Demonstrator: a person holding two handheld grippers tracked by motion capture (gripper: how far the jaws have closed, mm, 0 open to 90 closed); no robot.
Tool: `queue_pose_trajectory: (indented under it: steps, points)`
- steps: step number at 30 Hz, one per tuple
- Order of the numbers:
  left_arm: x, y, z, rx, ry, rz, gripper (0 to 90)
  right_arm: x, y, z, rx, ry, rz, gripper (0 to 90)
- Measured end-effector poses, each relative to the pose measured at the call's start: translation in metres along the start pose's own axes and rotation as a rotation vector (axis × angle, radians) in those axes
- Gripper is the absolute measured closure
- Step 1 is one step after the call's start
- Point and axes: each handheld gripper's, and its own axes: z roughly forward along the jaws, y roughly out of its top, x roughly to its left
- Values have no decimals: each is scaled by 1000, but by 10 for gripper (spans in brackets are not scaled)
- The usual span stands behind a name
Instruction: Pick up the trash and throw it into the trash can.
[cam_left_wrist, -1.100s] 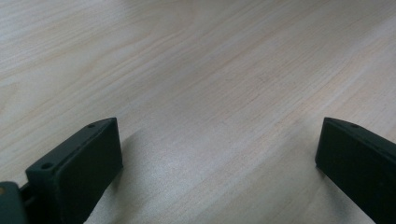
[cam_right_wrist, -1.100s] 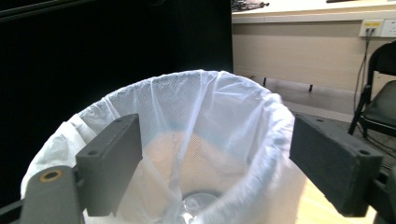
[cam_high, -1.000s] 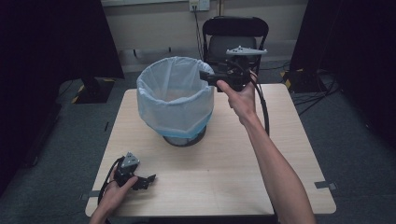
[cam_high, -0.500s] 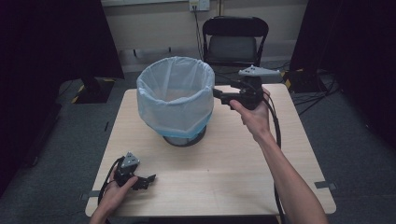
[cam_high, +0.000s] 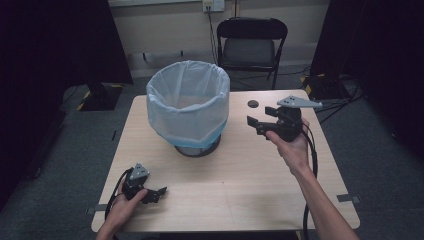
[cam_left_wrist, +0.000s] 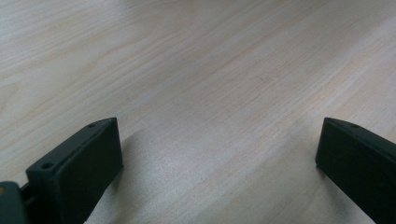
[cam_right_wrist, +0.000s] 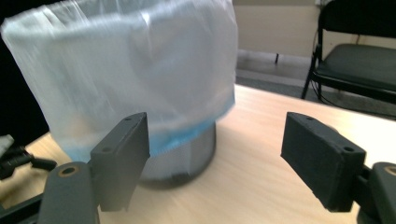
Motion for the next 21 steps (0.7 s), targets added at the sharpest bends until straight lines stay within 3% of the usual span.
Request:
queue_pose_trajectory:
  steps: [6,10,13,14,21]
  points:
    - [0,0,0,-1,0,-2,0,-7,-33,-11,38,-25,9,227]
    - [0,0,0,-1,0,-2,0,-9,-45,-15,55,-38,2,227]
    - [0,0,0,-1,1,-2,0,-15,-61,-20,71,-75,-5,228]
    - [0,0,0,0,0,-1,0,-20,-75,-22,96,-91,2,227]
    - [0,0,0,0,0,-1,0,-31,-110,-28,185,-121,4,217]
